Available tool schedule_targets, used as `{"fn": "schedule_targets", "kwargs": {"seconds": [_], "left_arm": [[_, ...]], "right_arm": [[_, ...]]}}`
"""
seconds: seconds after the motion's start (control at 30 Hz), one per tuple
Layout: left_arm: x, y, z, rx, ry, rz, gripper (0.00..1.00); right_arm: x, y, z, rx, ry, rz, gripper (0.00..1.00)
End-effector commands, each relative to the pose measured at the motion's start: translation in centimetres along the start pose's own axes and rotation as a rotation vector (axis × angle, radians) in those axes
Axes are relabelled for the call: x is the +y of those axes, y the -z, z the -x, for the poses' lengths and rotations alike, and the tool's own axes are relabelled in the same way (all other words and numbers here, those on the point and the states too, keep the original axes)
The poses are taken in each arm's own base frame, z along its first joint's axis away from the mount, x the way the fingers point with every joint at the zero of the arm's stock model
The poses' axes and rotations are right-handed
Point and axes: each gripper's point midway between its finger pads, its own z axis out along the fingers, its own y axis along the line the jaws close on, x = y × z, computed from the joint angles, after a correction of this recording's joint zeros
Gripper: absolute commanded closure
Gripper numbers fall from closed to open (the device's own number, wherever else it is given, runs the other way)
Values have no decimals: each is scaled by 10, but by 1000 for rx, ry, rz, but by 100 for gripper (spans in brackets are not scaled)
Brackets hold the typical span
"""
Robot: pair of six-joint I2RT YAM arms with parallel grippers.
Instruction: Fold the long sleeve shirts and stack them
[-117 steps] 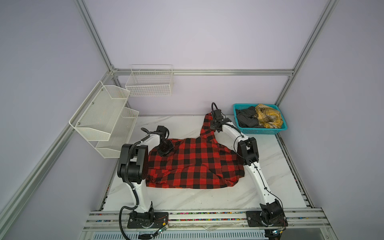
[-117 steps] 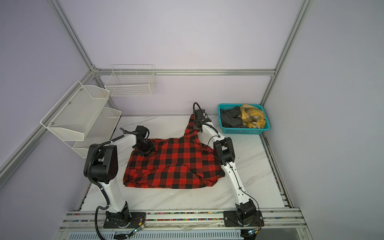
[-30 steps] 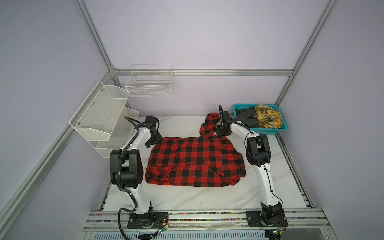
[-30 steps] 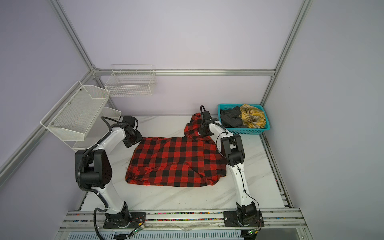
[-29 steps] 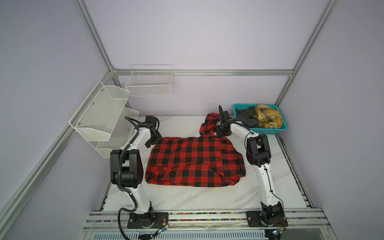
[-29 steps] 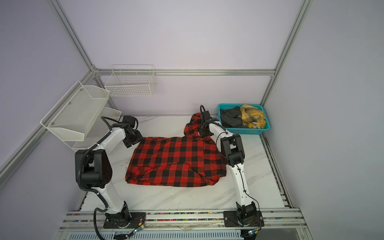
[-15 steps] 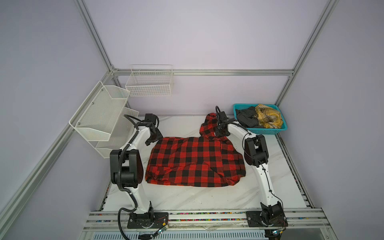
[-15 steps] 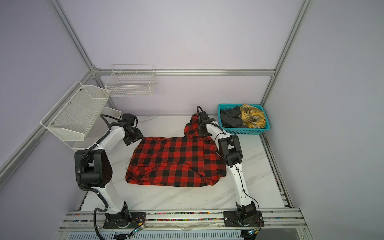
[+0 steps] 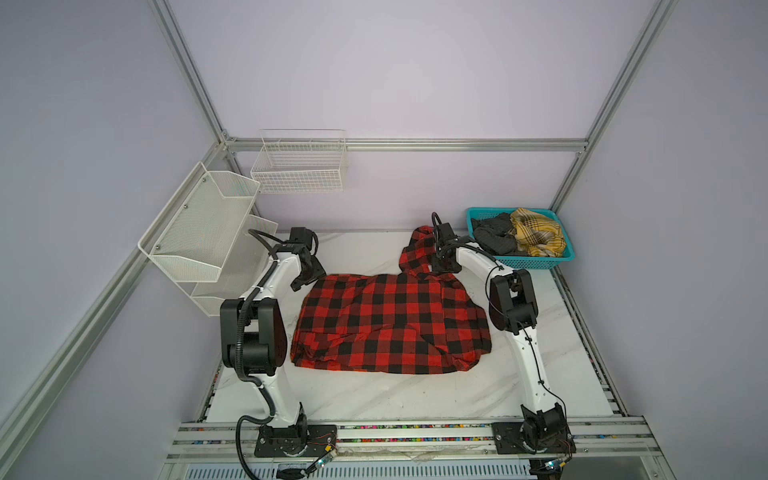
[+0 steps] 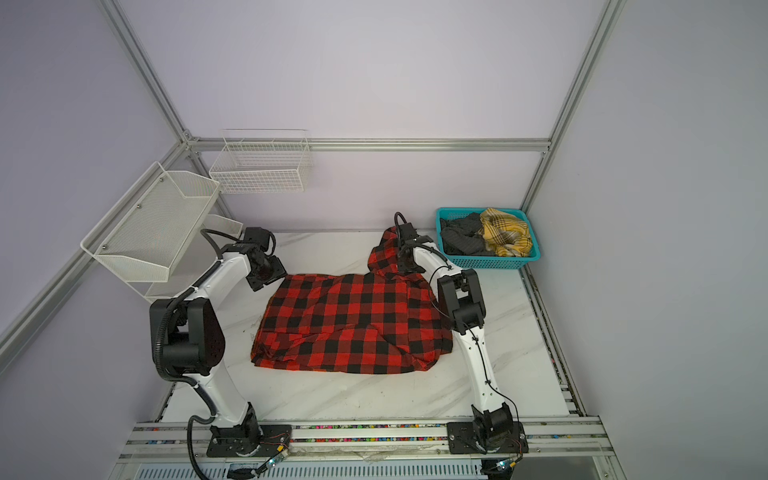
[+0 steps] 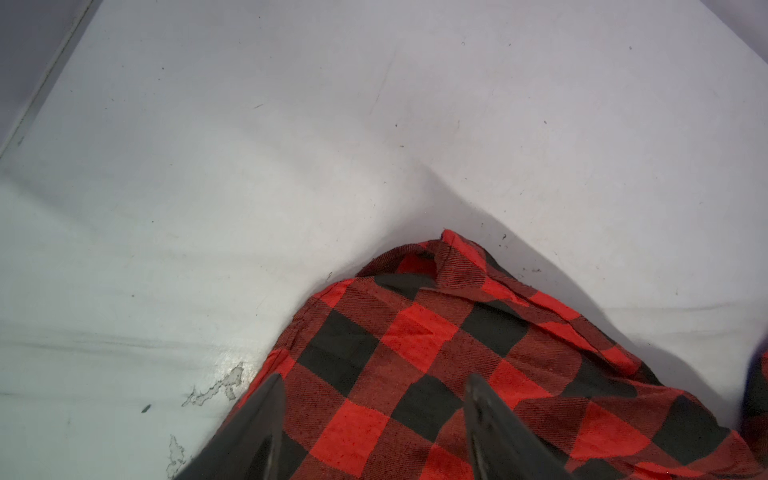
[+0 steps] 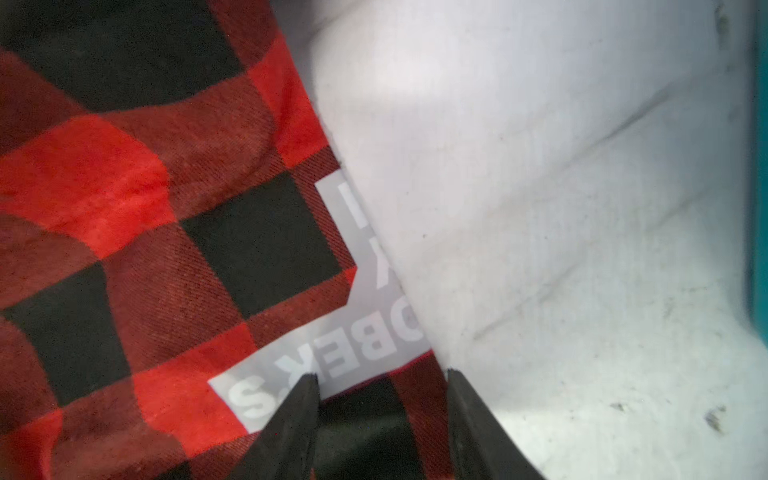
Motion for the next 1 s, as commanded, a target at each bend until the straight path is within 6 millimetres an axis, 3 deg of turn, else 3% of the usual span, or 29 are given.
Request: {"fn": "schedule_targets", "kwargs": {"seconds": [0.0, 0.23, 0.4, 0.57, 0.7, 0.97], "left_arm": [[-1, -1, 9, -29, -21, -8, 33], [-2, -4, 12, -87, -55, -21, 34], [-5, -12, 18, -116, -64, -30, 34], [-27, -23, 37, -131, -90, -63, 33], [-43, -37, 52, -132, -103, -81, 32], [-63, -63, 49, -82, -150, -94, 37]], "right_arm": [[-11, -18, -26, 97, -17, -14, 54], [-18, -29, -56, 166, -12, -1, 81], [-14, -24, -48, 151, -7, 10, 94], [-1, -8, -32, 114, 8, 54, 100], [11, -4, -36, 120, 38, 68, 100], [25, -1, -44, 125, 62, 82, 100]]}}
